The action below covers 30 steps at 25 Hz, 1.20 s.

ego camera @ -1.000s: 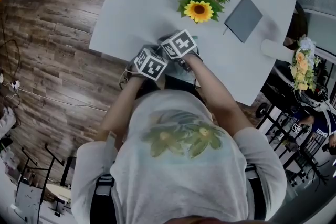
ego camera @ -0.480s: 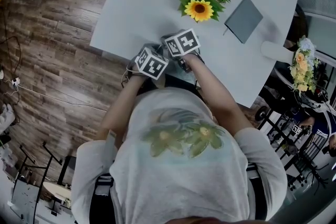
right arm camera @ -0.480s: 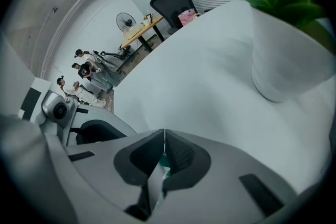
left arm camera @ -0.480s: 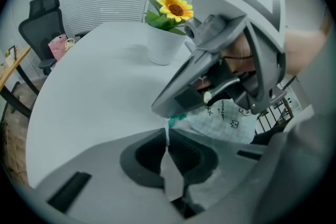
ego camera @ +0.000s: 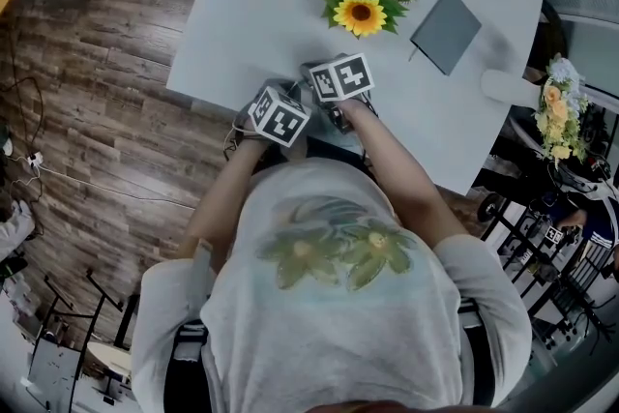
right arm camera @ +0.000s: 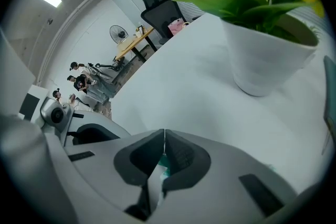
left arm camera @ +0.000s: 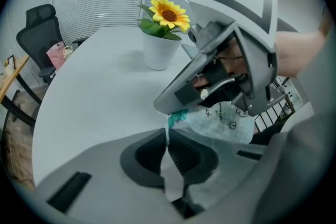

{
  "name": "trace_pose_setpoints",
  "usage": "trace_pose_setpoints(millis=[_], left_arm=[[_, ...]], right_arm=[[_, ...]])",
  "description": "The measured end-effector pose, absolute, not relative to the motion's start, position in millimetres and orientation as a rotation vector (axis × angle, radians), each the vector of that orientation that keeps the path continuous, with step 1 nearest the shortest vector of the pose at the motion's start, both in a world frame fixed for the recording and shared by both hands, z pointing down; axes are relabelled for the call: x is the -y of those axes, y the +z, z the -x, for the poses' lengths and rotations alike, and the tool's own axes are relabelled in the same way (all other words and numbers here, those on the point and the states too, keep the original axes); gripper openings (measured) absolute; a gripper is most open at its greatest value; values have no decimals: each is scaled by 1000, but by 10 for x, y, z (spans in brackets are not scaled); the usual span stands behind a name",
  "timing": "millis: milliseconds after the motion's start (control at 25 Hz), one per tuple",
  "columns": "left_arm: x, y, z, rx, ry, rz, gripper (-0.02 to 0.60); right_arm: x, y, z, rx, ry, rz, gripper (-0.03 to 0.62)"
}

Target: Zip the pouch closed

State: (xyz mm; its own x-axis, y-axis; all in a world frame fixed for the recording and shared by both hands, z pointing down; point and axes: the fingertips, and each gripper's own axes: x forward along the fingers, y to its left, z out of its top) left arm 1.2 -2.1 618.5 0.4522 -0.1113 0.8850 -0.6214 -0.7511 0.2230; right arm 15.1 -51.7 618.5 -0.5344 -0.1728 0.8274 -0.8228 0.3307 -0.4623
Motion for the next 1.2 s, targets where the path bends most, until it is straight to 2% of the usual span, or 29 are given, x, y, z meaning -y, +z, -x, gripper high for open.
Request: trace_pose_setpoints(millis=[1200], left_arm=[[25,6384,-17,615,1323,-2169,18]], right_arm=[[539,6314,-489,1869,1275,-1044,21]])
